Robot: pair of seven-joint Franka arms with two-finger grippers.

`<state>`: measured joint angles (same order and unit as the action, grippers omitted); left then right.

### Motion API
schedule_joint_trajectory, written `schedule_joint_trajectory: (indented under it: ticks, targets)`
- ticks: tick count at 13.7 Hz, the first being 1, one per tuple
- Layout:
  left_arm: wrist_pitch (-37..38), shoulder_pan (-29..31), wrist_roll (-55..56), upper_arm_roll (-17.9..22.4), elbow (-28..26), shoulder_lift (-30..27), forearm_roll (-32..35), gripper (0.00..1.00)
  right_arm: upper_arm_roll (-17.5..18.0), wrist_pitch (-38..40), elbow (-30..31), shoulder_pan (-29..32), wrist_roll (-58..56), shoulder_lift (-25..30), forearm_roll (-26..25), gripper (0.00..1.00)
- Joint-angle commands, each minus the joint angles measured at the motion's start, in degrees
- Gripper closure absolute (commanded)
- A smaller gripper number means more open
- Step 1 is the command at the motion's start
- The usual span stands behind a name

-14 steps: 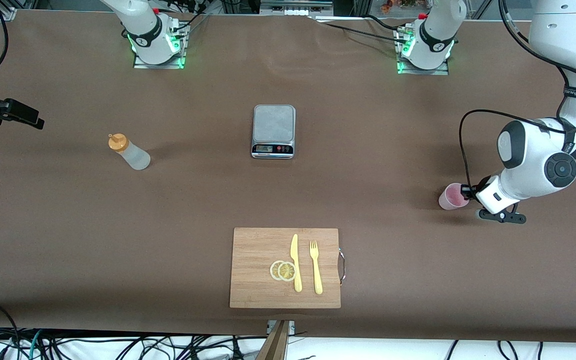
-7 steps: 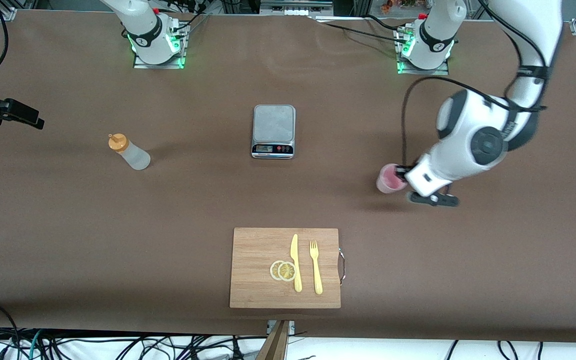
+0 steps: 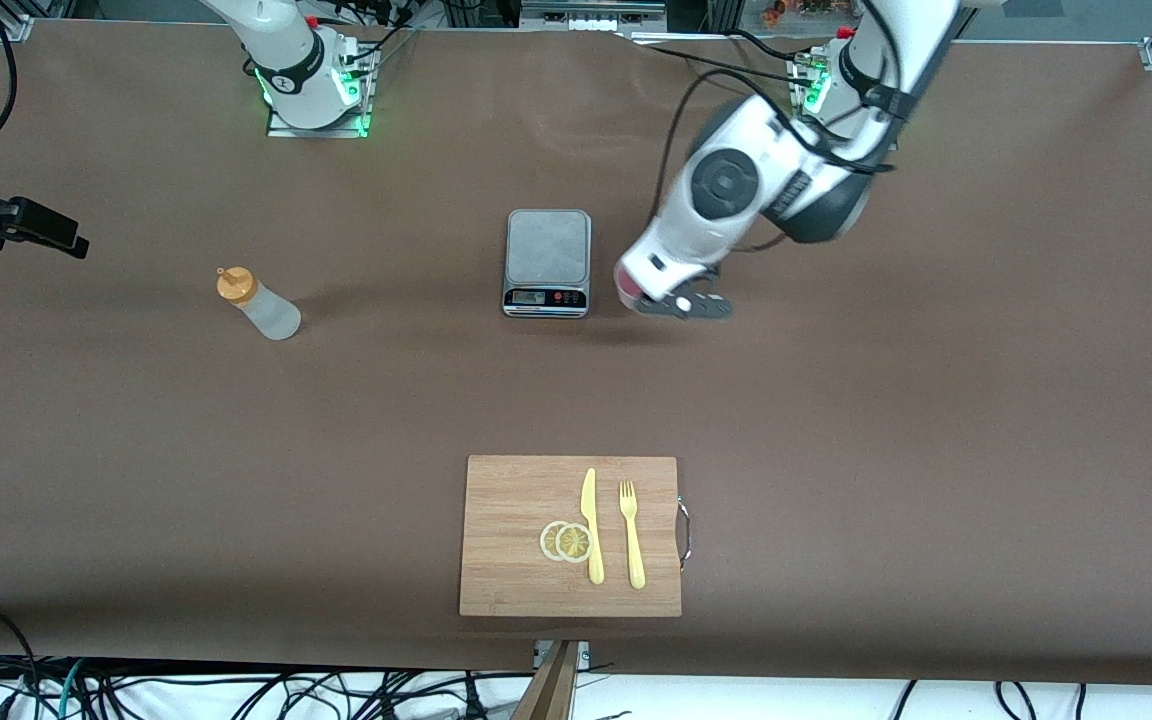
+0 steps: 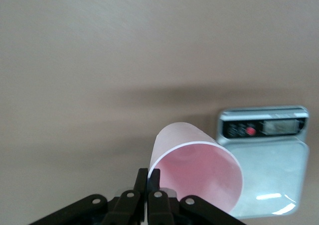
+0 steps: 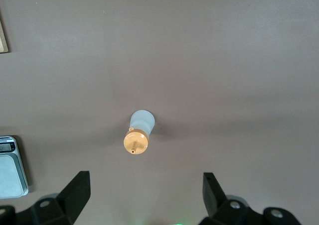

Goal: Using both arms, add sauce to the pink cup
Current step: 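Carry the pink cup with the left gripper onto the scale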

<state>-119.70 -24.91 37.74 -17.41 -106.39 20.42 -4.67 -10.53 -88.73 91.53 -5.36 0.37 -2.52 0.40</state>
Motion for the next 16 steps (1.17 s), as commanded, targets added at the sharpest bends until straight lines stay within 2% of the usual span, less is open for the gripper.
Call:
schedule_joint_trajectory:
  ticks: [1, 6, 10, 11, 12, 13, 14, 16]
  targets:
    - [-3.4, -6.1, 6.3, 1.0, 0.1, 1.8, -0.8, 1.00, 0.2, 0.1, 0.7, 0.4, -0.7, 0.8, 0.7, 0.00]
    - [-7.6, -11.6, 12.2, 1.0, 0.4, 4.4, -0.7, 1.00, 0.2, 0.1, 0.7, 0.4, -0.7, 0.8, 0.7, 0.00]
    - [-10.7, -11.8, 12.6, 1.0, 0.4, 6.2, -0.4, 1.00, 0.2, 0.1, 0.7, 0.4, -0.6, 0.8, 0.7, 0.00]
    - [-10.9, -11.7, 12.6, 1.0, 0.8, 6.6, -0.4, 0.95, 0.2, 0.1, 0.7, 0.4, -0.6, 0.8, 0.7, 0.00]
    - [-10.9, -11.7, 12.7, 1.0, 1.5, 6.9, -0.9, 0.59, 0.2, 0.1, 0.6, 0.4, -0.7, 0.5, 0.7, 0.00]
    - [-10.9, -11.7, 12.7, 1.0, 1.7, 7.0, -0.9, 0.16, 0.2, 0.1, 0.7, 0.4, -0.7, 0.2, 0.8, 0.00]
    - [-10.9, -11.6, 12.7, 1.0, 1.9, 6.8, -0.9, 0.00, 0.2, 0.0, 0.6, 0.4, -0.8, -0.9, 0.8, 0.00]
    - [-10.0, -11.5, 12.8, 0.9, 3.4, 6.4, -2.1, 0.00, 0.2, 0.0, 0.6, 0.5, -5.1, -3.2, 1.2, 0.00]
